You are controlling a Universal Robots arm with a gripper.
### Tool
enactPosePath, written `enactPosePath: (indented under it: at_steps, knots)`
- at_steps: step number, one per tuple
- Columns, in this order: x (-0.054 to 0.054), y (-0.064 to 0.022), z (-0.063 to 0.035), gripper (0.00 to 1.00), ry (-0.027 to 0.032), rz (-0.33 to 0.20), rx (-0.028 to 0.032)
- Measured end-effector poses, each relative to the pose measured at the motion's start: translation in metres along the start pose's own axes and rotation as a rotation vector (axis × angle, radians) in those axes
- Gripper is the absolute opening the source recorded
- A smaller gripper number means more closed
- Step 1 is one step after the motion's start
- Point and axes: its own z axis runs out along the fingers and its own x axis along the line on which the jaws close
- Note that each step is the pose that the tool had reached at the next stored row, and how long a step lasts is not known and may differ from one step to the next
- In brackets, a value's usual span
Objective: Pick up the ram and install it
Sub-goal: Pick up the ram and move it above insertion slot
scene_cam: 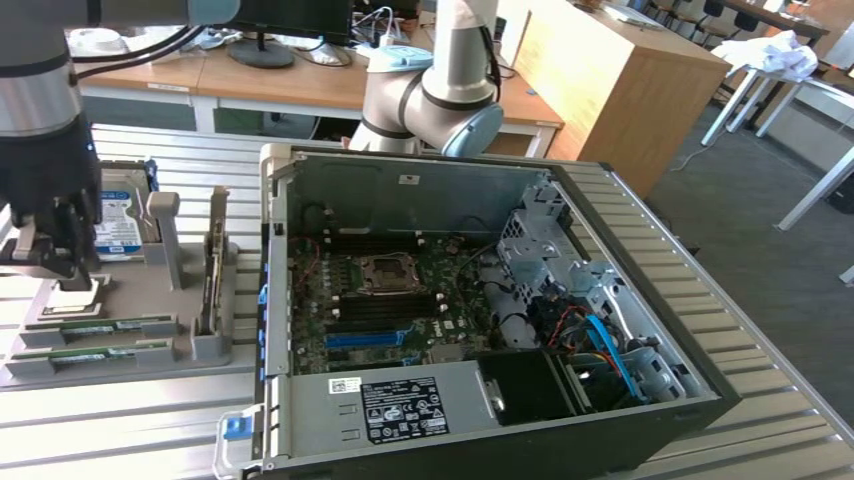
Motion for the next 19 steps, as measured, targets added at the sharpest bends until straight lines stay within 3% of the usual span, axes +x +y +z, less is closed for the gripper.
enactPosePath:
  at_steps: [9, 19]
  knots:
    - [0.0002, -0.0003, 0.011, 0.31, 0.0, 0.0, 0.0001]
    - [0.0046, -0.0004, 0.0113, 0.31, 0.0001, 0.0, 0.0]
